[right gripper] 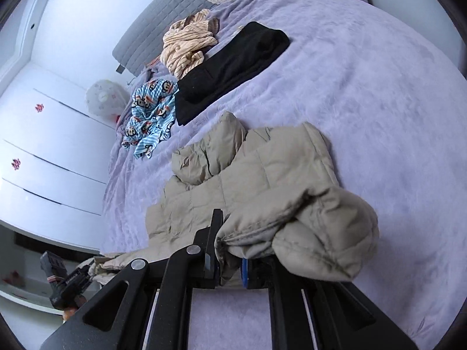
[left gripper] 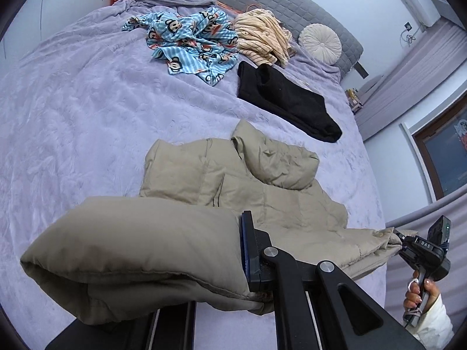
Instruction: Fold large clothes
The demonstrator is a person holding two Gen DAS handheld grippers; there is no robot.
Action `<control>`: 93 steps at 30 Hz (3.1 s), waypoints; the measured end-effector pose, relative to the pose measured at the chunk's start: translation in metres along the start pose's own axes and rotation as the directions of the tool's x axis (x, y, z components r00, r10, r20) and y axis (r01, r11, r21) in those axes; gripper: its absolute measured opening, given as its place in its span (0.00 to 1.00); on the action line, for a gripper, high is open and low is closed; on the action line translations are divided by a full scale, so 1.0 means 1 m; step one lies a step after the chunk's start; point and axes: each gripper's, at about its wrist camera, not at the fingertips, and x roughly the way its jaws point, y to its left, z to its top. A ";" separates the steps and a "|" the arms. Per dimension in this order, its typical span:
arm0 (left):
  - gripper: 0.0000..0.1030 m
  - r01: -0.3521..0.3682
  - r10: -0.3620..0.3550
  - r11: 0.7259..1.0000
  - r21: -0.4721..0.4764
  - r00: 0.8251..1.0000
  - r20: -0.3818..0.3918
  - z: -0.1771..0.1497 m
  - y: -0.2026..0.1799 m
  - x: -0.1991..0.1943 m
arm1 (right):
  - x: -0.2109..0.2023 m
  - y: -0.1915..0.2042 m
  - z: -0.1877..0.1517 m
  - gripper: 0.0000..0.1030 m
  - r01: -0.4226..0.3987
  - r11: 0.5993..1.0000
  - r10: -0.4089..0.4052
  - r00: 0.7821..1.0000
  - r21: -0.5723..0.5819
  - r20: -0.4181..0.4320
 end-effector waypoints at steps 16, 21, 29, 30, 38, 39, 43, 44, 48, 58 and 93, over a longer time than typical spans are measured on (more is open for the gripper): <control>0.10 -0.128 0.130 0.992 0.023 0.979 -0.160 0.062 0.042 0.207 | 0.183 -0.054 0.078 0.11 0.132 0.976 -0.117 0.988 0.170 -0.096; 0.11 -0.118 0.119 0.993 0.019 0.980 -0.161 0.066 0.043 0.209 | 0.205 -0.061 0.084 0.11 0.132 0.975 -0.114 0.988 0.181 -0.104; 0.79 -0.136 0.142 0.986 0.095 0.988 -0.056 0.065 0.030 0.157 | 0.179 -0.049 0.089 0.46 0.085 0.986 -0.070 0.992 0.145 -0.104; 0.79 -0.137 0.143 0.986 0.099 0.988 -0.051 0.067 0.029 0.152 | 0.173 -0.047 0.089 0.69 0.077 0.988 -0.066 0.994 0.134 -0.090; 0.53 -0.053 0.064 0.986 0.157 0.996 -0.060 0.058 0.002 0.147 | 0.152 -0.028 0.070 0.41 0.032 0.996 -0.025 0.996 0.078 -0.088; 0.53 -0.046 0.060 0.982 0.181 0.996 -0.070 0.054 -0.005 0.154 | 0.156 -0.024 0.066 0.35 0.022 0.998 -0.016 0.994 0.055 -0.109; 0.53 -0.057 0.085 0.967 0.247 0.991 -0.105 0.035 -0.028 0.199 | 0.188 -0.006 0.046 0.30 0.034 0.997 -0.046 0.982 -0.066 -0.181; 0.53 -0.077 0.104 0.965 0.252 0.990 -0.097 0.032 -0.030 0.212 | 0.197 -0.004 0.042 0.30 0.043 0.996 -0.058 0.981 -0.083 -0.187; 0.53 -0.138 0.154 0.961 0.240 0.987 -0.052 0.033 -0.028 0.249 | 0.230 -0.010 0.041 0.26 0.090 0.989 -0.108 0.981 -0.113 -0.159; 0.53 -0.267 0.264 0.936 0.230 0.964 0.044 0.080 0.012 0.227 | 0.230 -0.034 0.084 0.06 0.151 0.983 -0.164 0.980 -0.107 -0.116; 0.53 -0.388 0.389 0.921 0.031 0.915 -0.109 -0.001 0.082 0.123 | 0.109 -0.081 0.023 0.48 0.235 0.965 -0.232 0.972 0.114 -0.039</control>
